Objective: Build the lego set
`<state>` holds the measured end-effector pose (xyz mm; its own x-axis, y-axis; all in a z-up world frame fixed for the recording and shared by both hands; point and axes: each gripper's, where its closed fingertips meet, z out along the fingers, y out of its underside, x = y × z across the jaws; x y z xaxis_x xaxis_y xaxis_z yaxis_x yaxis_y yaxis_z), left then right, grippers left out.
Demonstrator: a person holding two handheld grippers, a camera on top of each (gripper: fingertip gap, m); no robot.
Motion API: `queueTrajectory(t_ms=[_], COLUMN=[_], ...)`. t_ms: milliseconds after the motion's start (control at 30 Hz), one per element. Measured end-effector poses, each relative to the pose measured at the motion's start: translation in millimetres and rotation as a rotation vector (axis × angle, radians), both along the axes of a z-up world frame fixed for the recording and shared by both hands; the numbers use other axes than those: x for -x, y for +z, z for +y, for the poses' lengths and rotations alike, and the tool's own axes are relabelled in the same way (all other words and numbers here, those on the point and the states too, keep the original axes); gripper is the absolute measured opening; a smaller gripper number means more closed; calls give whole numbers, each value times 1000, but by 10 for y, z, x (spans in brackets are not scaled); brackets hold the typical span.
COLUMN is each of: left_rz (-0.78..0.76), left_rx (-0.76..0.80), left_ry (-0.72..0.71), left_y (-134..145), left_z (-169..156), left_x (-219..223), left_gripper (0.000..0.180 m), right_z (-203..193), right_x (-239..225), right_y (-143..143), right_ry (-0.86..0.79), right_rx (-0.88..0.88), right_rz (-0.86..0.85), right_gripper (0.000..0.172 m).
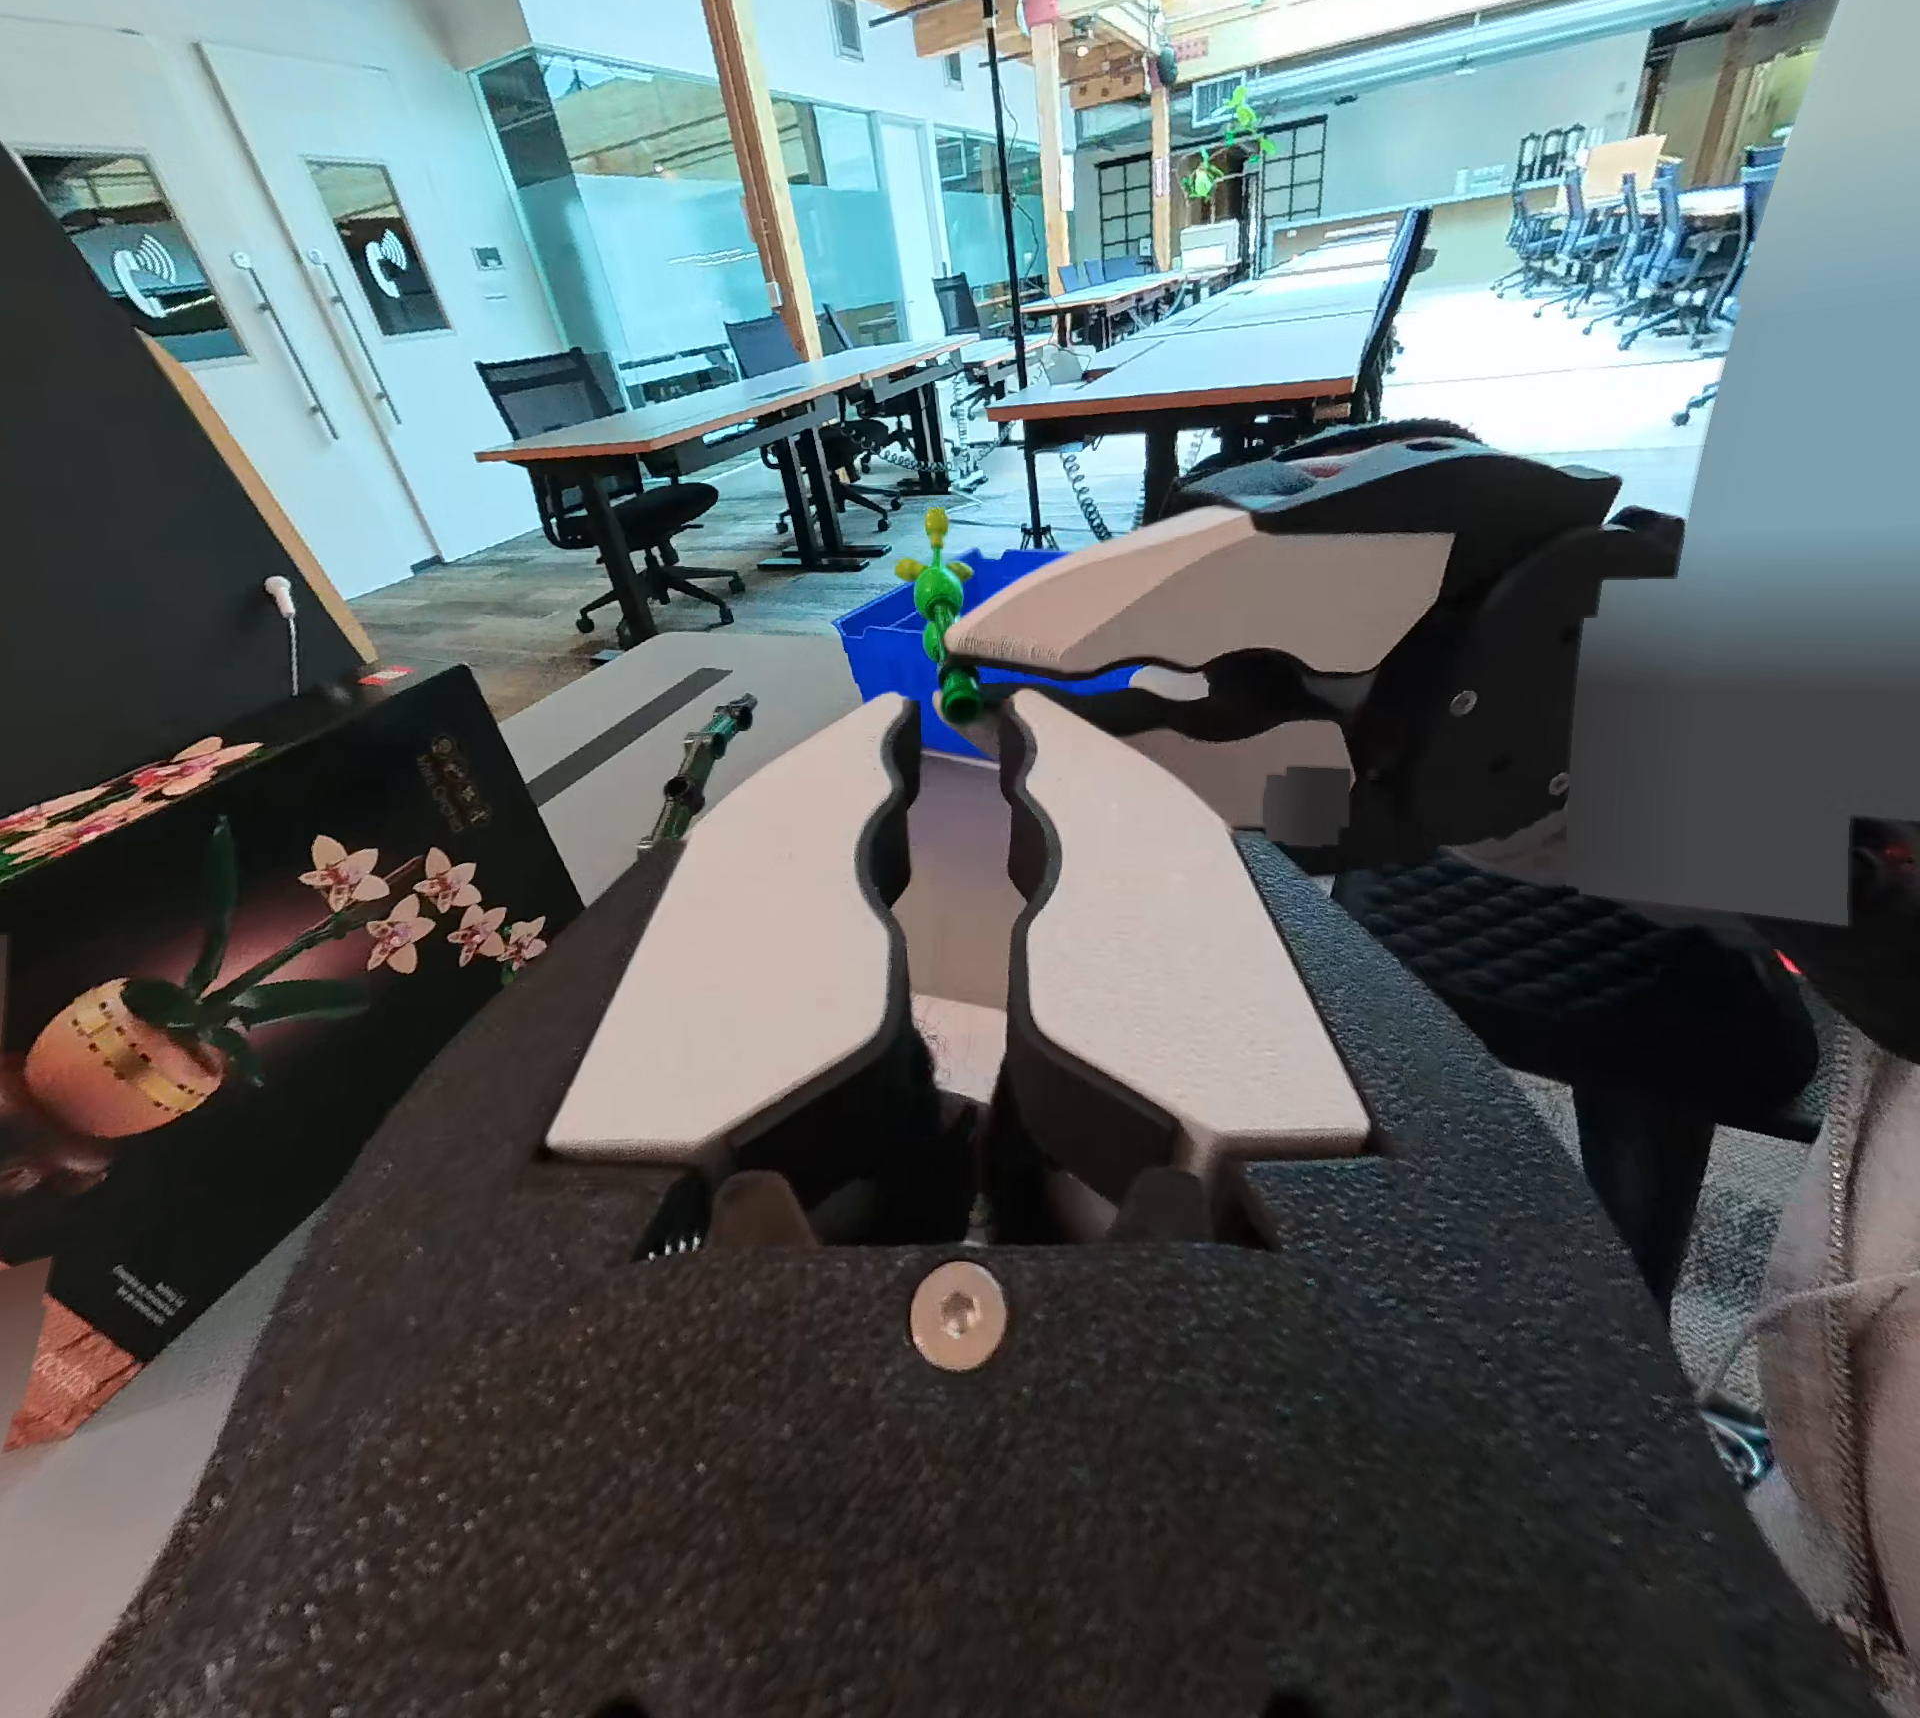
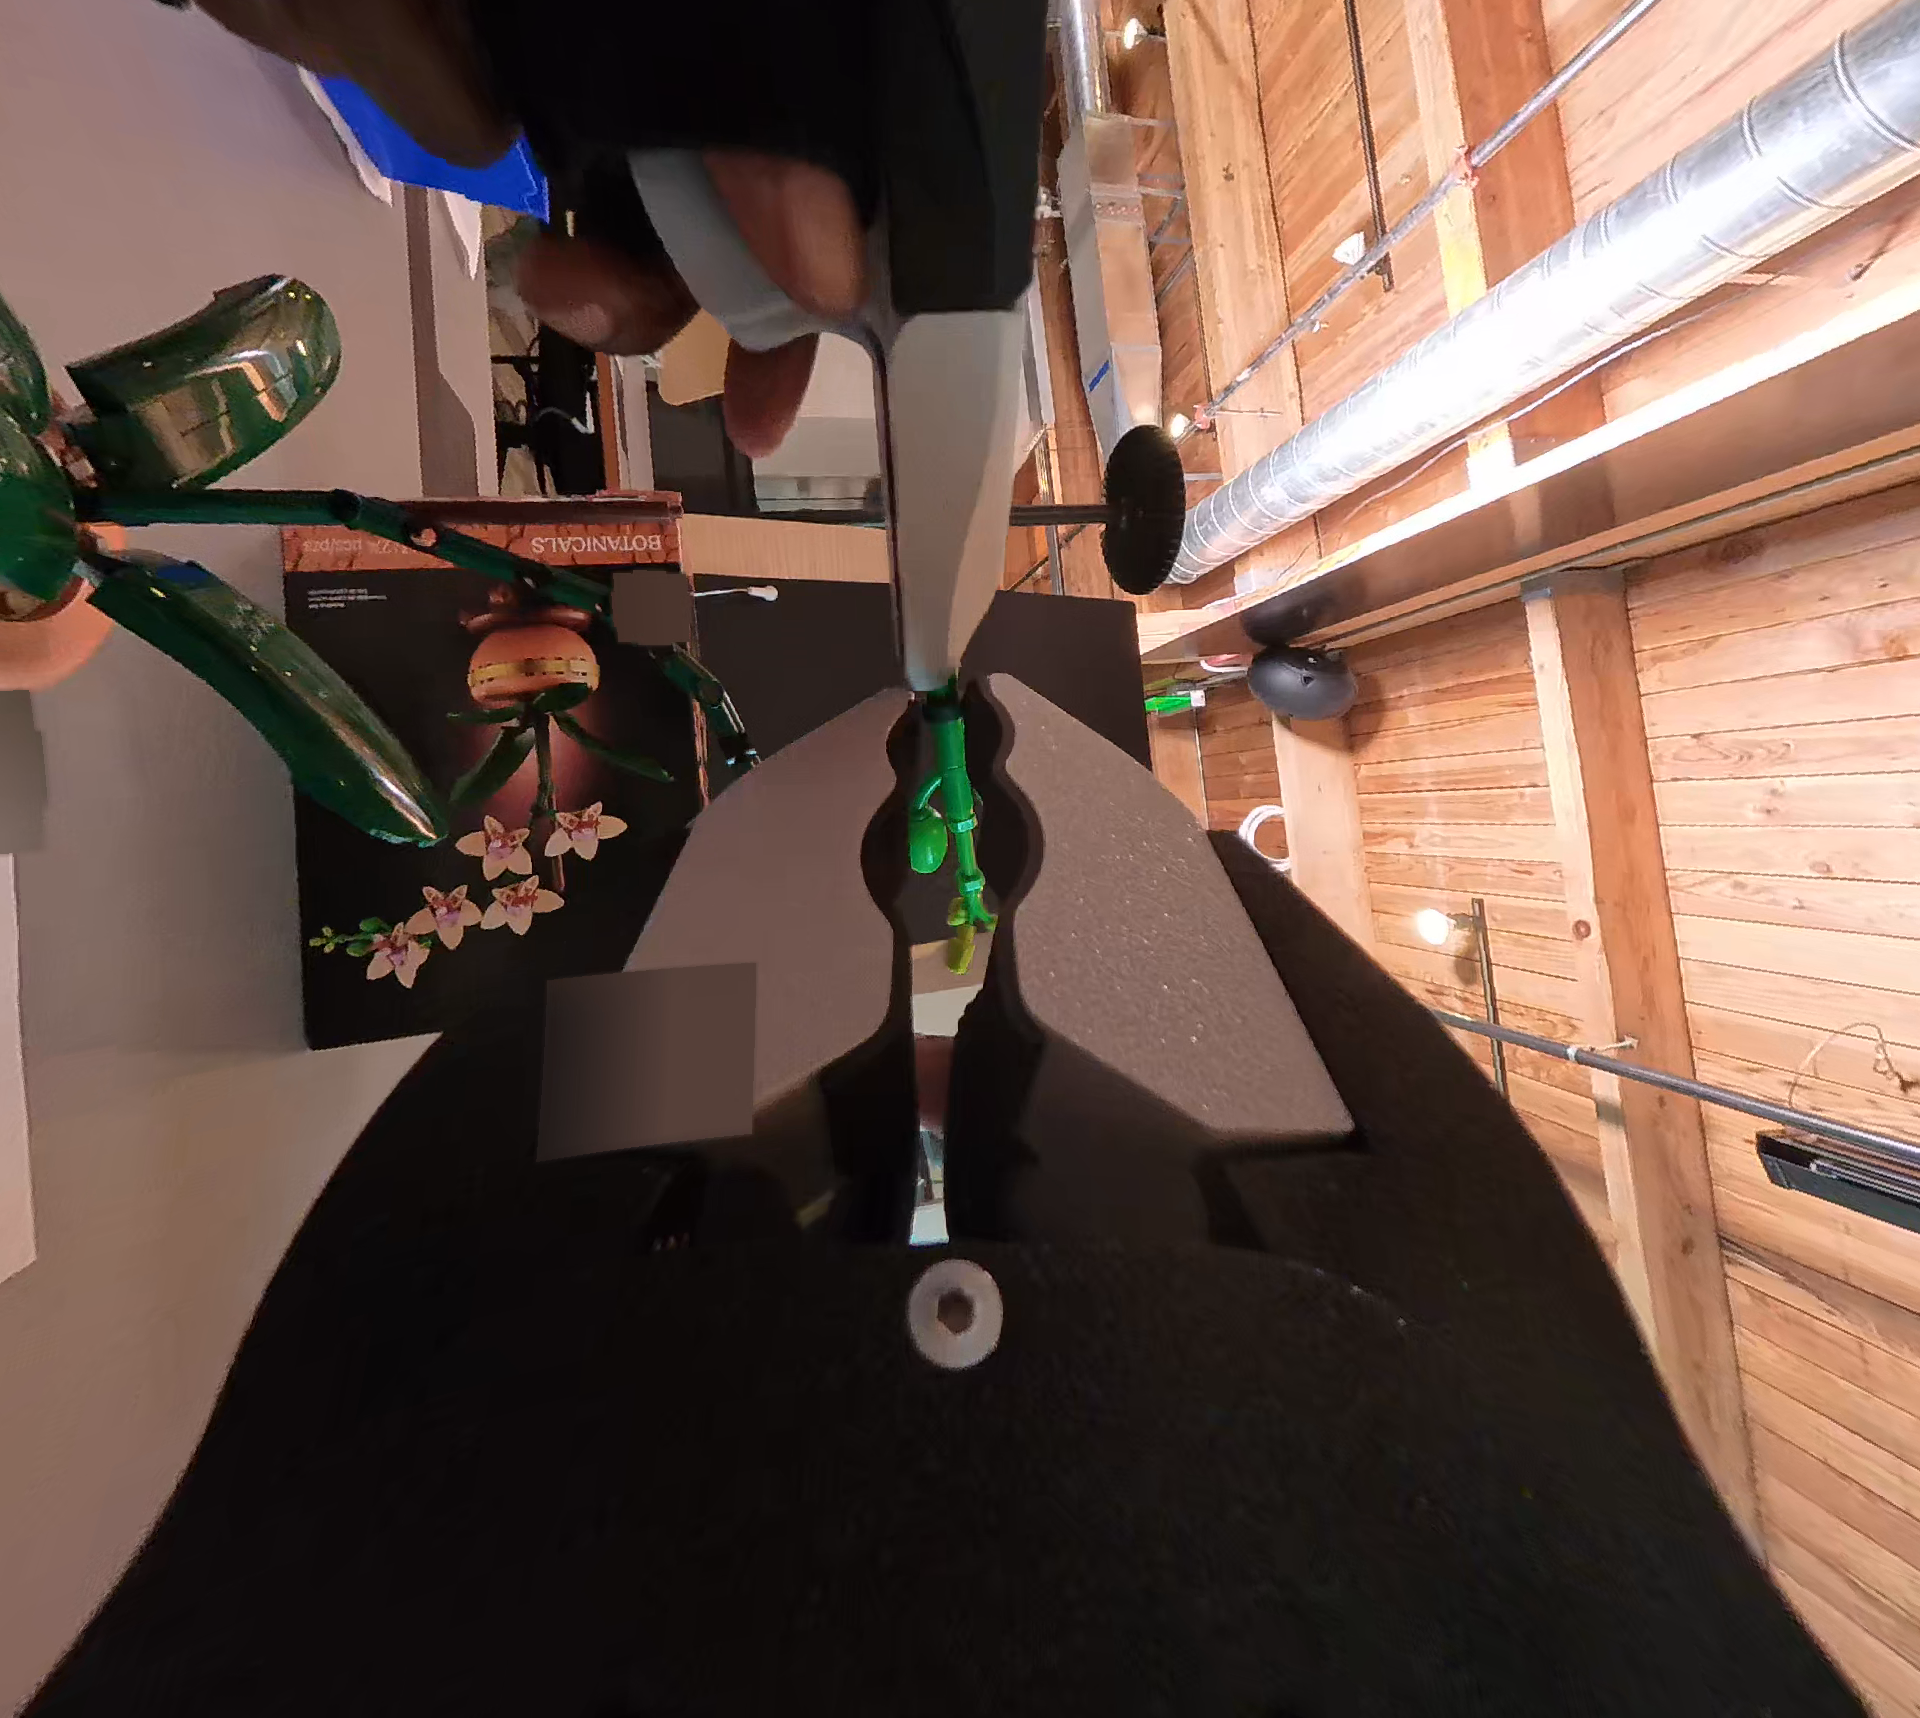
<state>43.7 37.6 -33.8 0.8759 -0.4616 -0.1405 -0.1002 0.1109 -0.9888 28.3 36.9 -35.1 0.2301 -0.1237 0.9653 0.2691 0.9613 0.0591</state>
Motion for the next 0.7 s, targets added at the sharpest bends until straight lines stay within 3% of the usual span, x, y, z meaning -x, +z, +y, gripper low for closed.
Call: queueTrajectory(t_ms=[367, 467, 567, 633, 700], left_rz=[-60, -112, -167, -230, -289], left_rx=[-1, -21, -72, -122, -150], left_ry=[-62, -87, -87, -123, -169], left_y=[-35, 5, 102, 211, 283], left_z=[14, -12, -53, -114, -162], left_x=[54, 104, 238, 293, 312], left_gripper=[6, 6, 6, 6, 6], right_z=[-44, -68, -8, -1, -83], right_x=[52, 1, -149, -213, -225], right_y=[-30, 61, 169, 145, 96], right_ry=[23, 92, 228, 432, 737], right_rx=[11, 127, 440, 881, 1426], right_rz=[-16, 24, 80, 68, 14], right_gripper=[7, 12, 15, 16, 27])
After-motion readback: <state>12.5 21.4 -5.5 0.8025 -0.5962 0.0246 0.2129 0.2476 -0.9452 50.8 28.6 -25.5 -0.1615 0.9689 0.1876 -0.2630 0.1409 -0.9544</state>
